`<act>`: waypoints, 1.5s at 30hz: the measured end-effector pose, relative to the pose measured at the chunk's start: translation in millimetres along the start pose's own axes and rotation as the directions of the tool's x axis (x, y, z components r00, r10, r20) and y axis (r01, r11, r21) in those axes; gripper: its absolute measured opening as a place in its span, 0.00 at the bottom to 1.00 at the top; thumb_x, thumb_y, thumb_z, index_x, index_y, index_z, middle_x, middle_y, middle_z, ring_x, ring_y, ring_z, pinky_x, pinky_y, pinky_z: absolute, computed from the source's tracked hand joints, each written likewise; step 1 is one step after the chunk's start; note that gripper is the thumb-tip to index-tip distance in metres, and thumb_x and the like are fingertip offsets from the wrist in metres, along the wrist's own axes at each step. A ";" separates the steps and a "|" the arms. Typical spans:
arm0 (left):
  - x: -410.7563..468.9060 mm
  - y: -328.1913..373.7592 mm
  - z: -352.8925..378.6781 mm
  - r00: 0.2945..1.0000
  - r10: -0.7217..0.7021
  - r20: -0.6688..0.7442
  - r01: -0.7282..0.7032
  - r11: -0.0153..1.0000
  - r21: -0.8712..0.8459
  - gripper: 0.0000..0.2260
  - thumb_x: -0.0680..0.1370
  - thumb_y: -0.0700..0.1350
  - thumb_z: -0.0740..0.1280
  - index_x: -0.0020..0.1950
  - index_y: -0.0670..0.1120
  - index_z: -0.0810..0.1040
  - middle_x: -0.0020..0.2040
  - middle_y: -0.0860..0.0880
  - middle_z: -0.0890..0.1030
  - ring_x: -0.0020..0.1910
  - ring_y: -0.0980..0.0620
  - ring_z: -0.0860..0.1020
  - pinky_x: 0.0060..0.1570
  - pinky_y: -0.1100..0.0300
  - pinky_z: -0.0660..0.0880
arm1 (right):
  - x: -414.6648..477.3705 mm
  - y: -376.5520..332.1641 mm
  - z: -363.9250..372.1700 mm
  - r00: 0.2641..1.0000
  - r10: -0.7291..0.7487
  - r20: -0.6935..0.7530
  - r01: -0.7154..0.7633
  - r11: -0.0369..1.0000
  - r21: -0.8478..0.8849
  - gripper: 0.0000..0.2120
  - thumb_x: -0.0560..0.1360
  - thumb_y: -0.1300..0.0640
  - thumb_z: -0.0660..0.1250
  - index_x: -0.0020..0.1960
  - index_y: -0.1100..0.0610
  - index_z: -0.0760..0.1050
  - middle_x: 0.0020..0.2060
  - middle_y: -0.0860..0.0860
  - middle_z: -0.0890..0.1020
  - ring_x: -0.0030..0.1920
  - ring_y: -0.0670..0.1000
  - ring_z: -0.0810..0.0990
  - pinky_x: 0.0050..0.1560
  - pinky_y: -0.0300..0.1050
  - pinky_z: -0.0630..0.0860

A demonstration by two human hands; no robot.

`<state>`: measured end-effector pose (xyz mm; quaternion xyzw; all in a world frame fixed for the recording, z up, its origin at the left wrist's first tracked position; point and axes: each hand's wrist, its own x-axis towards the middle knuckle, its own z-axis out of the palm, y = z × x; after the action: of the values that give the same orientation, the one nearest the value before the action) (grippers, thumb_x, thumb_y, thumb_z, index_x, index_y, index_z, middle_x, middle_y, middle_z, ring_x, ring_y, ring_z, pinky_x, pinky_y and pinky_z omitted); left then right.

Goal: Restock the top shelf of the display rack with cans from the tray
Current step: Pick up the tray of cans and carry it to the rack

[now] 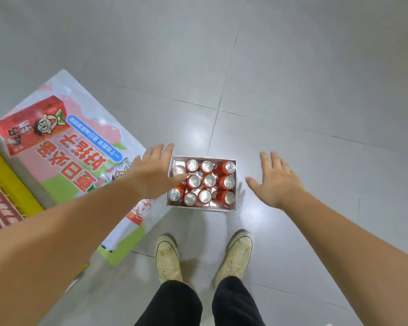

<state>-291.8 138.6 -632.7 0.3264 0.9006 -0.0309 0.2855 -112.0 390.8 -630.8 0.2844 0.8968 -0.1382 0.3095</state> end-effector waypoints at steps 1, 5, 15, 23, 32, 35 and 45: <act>12.9 -2.1 19.6 1.000 -0.009 -0.003 0.009 1.000 -0.003 0.43 0.78 0.68 0.60 0.83 0.47 0.47 0.82 0.42 0.56 0.80 0.44 0.55 0.76 0.39 0.59 | 14.4 6.2 18.2 1.000 0.005 0.013 -0.005 1.000 0.009 0.40 0.80 0.35 0.52 0.82 0.53 0.40 0.82 0.57 0.45 0.81 0.59 0.47 0.78 0.57 0.54; 57.4 -16.6 93.2 1.000 -0.025 -0.009 0.025 1.000 0.011 0.44 0.75 0.71 0.58 0.81 0.44 0.55 0.78 0.40 0.65 0.77 0.41 0.64 0.71 0.39 0.66 | 69.8 24.6 88.0 0.999 0.018 0.045 -0.019 0.999 0.029 0.38 0.81 0.36 0.51 0.82 0.53 0.41 0.82 0.56 0.46 0.81 0.59 0.48 0.77 0.56 0.55; 137.0 -64.8 225.9 0.987 -0.157 0.046 0.163 0.967 -0.194 0.35 0.81 0.60 0.61 0.80 0.44 0.54 0.78 0.41 0.62 0.79 0.43 0.59 0.74 0.44 0.61 | 172.4 32.4 210.1 0.990 0.062 0.129 -0.076 0.992 0.103 0.40 0.80 0.36 0.55 0.82 0.54 0.41 0.82 0.55 0.48 0.81 0.58 0.51 0.76 0.57 0.58; 167.6 -96.4 271.8 0.933 -0.259 0.250 0.330 0.893 -0.306 0.33 0.82 0.63 0.55 0.82 0.47 0.53 0.77 0.42 0.68 0.73 0.41 0.70 0.67 0.47 0.69 | 213.8 29.6 256.4 0.978 0.088 0.190 -0.123 0.977 0.177 0.38 0.79 0.44 0.59 0.82 0.53 0.45 0.80 0.55 0.54 0.79 0.58 0.56 0.73 0.59 0.64; 200.8 -91.9 287.7 0.912 -0.287 0.291 0.397 0.791 -0.465 0.07 0.80 0.42 0.62 0.51 0.44 0.79 0.48 0.42 0.83 0.47 0.42 0.81 0.49 0.50 0.79 | 234.6 24.6 261.2 0.980 0.055 0.190 -0.149 0.837 0.526 0.05 0.74 0.63 0.61 0.43 0.55 0.75 0.42 0.52 0.82 0.42 0.55 0.81 0.42 0.49 0.79; 196.4 -91.2 283.2 0.906 -0.309 0.291 0.418 0.763 -0.492 0.08 0.79 0.40 0.60 0.46 0.44 0.79 0.43 0.43 0.83 0.43 0.45 0.80 0.41 0.53 0.77 | 228.0 22.8 250.7 0.977 0.057 0.206 -0.169 0.795 0.582 0.07 0.73 0.65 0.62 0.41 0.56 0.76 0.39 0.51 0.82 0.40 0.53 0.81 0.38 0.45 0.77; 151.2 -71.4 162.8 0.911 -0.298 0.285 0.409 0.741 -0.532 0.08 0.74 0.36 0.62 0.43 0.42 0.81 0.41 0.42 0.84 0.43 0.41 0.82 0.44 0.46 0.82 | 168.0 22.3 137.7 0.984 0.047 0.174 -0.143 0.787 0.599 0.07 0.73 0.65 0.62 0.40 0.56 0.76 0.38 0.51 0.82 0.39 0.54 0.80 0.35 0.43 0.73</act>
<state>-348.9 129.4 -858.8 0.0417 0.8819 0.1622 0.4407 -141.8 421.6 -844.9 0.4025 0.7630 -0.4248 0.2745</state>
